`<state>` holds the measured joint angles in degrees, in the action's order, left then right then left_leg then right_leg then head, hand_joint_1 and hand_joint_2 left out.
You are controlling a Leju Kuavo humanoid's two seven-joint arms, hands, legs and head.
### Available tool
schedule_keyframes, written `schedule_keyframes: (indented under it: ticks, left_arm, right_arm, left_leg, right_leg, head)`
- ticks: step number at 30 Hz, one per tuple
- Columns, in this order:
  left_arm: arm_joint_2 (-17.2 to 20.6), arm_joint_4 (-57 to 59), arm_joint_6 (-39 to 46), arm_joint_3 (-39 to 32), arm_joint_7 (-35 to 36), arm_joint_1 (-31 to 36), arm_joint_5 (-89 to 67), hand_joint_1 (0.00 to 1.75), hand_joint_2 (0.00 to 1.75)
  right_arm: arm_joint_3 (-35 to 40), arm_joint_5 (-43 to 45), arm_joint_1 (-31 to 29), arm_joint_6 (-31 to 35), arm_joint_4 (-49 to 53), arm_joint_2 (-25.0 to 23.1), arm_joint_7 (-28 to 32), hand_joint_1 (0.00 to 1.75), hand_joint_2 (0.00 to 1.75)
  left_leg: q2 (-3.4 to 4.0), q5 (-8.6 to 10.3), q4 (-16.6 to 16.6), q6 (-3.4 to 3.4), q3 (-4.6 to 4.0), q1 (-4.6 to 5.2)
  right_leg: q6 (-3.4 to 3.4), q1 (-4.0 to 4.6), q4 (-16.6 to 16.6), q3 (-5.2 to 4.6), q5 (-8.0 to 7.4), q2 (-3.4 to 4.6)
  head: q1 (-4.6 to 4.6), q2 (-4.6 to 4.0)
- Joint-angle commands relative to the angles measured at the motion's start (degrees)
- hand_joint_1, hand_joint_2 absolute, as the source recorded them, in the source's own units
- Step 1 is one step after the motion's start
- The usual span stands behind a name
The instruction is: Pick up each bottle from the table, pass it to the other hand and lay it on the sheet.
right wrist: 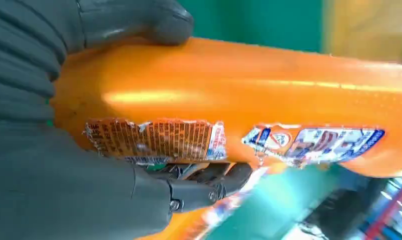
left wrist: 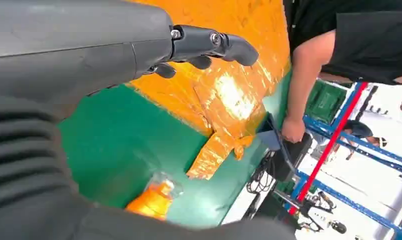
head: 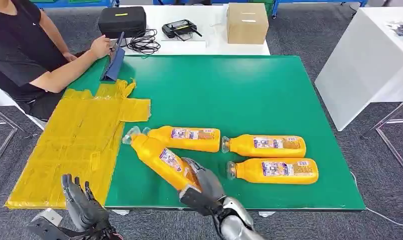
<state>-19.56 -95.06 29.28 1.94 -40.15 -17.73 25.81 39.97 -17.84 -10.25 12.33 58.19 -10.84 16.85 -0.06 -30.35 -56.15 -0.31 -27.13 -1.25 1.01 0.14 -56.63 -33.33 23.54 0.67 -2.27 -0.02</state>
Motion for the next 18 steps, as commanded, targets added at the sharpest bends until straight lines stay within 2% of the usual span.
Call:
schedule_keyframes:
  ticks: [1,3,7,10,13,18]
  left_arm:
    - [-0.44,7.23,-17.86,-1.91,0.15,0.71,0.77,0.0,1.75]
    - [-0.44,9.42,-25.37,-1.6,0.15,1.06,-1.7,0.0,1.75]
    - [-0.44,9.42,-25.37,-1.6,0.15,1.06,-1.7,0.0,1.75]
    - [-0.44,8.93,-34.12,-1.05,0.15,1.36,-5.12,0.0,1.75]
    - [-0.44,5.77,-38.93,-0.14,0.15,1.13,-7.97,0.0,1.75]
    - [-0.44,5.4,-39.99,0.87,0.15,1.29,-11.13,0.0,1.75]
  right_arm:
    - [-4.36,-0.4,6.73,-1.25,12.89,-0.88,2.29,1.75,1.75]
    - [-4.08,-0.95,6.13,-2.96,12.21,-1.04,2.78,1.75,1.75]
    - [-4.08,-0.95,6.13,-2.96,12.21,-1.04,2.78,1.75,1.75]
    - [-2.72,-2.28,5.5,-4.57,11.44,-1.09,3.39,1.75,1.75]
    - [-1.41,-3.22,5.09,-5.54,10.92,-1.24,3.39,1.75,1.75]
    - [0.87,-5.16,4.19,-6.89,9.39,-1.05,2.76,1.75,1.75]
  left_leg:
    - [-0.06,-0.01,0.17,0.11,0.1,0.05]
    - [-0.02,0.02,0.13,0.1,-0.01,0.09]
    - [-0.02,0.02,0.16,0.1,0.03,0.11]
    - [-0.02,0.01,0.08,0.05,-0.06,0.11]
    - [0.01,-0.01,0.12,0.07,0.0,0.1]
    - [0.02,0.0,0.06,0.06,-0.09,0.09]
  right_leg:
    - [0.06,-0.03,0.14,0.11,0.03,-0.11]
    - [0.06,-0.08,0.09,0.0,0.0,-0.06]
    - [0.05,-0.07,0.14,0.06,-0.01,-0.08]
    - [0.02,-0.13,0.06,-0.04,0.01,-0.08]
    - [0.02,-0.11,0.1,0.0,0.01,-0.06]
    - [0.02,-0.09,0.06,-0.09,0.0,-0.04]
  head:
    - [0.0,0.0]
    - [0.02,0.0]
    - [0.02,0.0]
    - [0.02,0.0]
    - [0.02,0.0]
    - [0.02,0.0]
